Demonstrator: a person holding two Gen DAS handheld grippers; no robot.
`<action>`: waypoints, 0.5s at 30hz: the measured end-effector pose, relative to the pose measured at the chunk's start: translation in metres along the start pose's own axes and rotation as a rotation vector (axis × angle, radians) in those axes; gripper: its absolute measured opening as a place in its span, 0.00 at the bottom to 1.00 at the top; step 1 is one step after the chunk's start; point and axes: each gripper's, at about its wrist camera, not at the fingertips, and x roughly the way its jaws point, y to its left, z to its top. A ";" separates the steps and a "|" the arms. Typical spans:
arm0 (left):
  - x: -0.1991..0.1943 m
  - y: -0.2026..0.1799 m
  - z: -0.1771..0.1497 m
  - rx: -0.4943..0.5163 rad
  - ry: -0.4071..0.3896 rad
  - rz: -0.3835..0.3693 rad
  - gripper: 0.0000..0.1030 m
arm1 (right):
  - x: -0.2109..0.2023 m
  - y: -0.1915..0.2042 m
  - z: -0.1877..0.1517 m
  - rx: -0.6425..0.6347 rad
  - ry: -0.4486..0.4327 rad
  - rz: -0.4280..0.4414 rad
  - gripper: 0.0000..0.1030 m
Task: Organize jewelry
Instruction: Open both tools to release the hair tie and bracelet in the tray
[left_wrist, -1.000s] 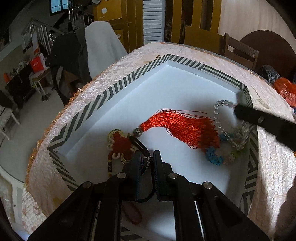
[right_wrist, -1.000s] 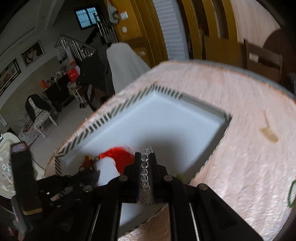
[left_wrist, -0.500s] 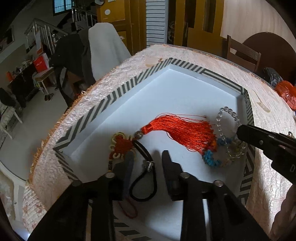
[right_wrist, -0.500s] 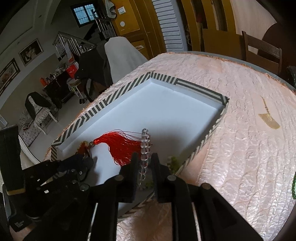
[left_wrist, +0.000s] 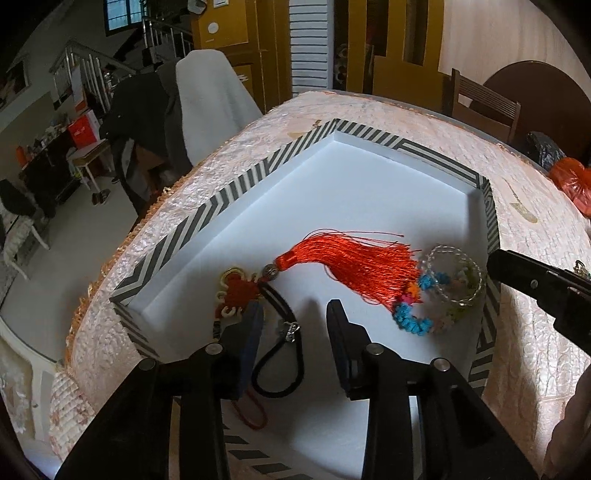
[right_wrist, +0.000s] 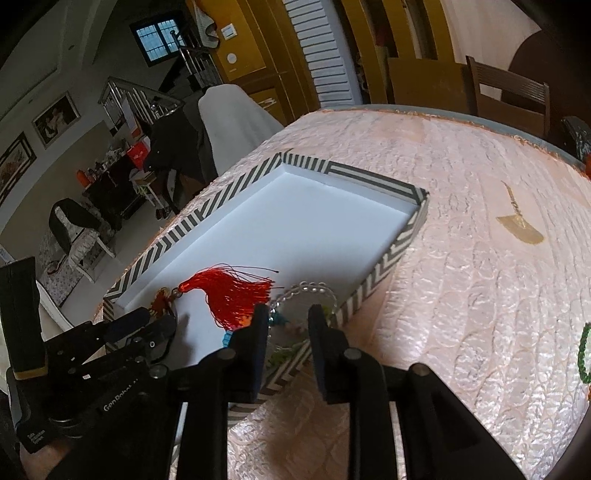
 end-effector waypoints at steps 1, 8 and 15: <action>0.000 -0.001 0.000 0.001 0.000 0.003 0.46 | 0.000 0.000 0.000 0.002 0.000 0.002 0.22; -0.001 -0.004 0.003 0.005 0.006 0.007 0.46 | 0.002 0.007 -0.002 -0.021 0.008 -0.001 0.24; -0.002 -0.005 0.002 0.007 0.006 0.012 0.51 | -0.015 0.002 0.003 -0.020 -0.032 -0.012 0.24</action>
